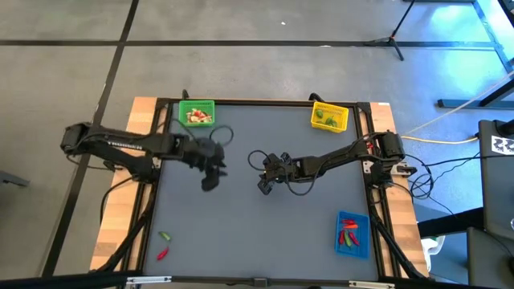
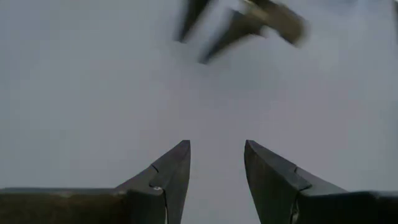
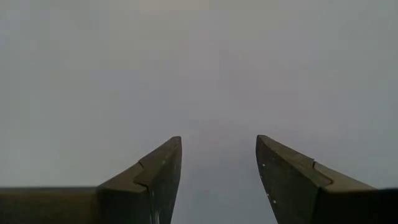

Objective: Sort produce into baskets
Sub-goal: Put the green chili pepper into the blue bin

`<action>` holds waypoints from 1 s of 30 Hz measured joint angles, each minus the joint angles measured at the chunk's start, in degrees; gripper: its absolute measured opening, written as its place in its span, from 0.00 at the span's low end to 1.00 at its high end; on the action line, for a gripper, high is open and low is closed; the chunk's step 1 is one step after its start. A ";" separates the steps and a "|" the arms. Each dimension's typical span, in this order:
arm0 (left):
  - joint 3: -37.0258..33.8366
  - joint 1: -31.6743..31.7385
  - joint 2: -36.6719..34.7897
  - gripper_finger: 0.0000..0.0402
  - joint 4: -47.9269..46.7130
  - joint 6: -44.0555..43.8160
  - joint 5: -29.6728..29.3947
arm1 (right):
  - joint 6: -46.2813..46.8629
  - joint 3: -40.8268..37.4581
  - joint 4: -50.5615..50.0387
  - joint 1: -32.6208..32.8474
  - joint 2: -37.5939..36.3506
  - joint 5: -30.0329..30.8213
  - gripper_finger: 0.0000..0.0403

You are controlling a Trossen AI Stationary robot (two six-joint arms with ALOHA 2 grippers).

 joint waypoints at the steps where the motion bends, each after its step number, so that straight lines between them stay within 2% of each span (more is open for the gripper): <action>1: 0.00 -2.11 0.00 0.37 0.02 -0.63 -0.01 | 0.00 0.00 0.00 0.00 0.00 0.00 0.51; 9: 0.00 -18.68 0.02 0.37 0.28 -8.35 -0.32 | -0.14 0.00 0.04 0.03 0.00 0.00 0.51; 16: 0.00 -31.54 0.54 0.37 0.24 -21.99 -0.45 | -0.09 0.00 0.04 0.05 0.00 -0.04 0.51; 26: -0.02 -48.09 6.57 0.37 -0.52 -40.14 0.47 | -0.11 0.00 0.09 0.04 0.00 -0.13 0.51; 30: -0.02 -53.53 8.91 0.37 -4.53 -45.43 2.19 | -0.13 0.00 0.11 0.04 0.00 -0.12 0.51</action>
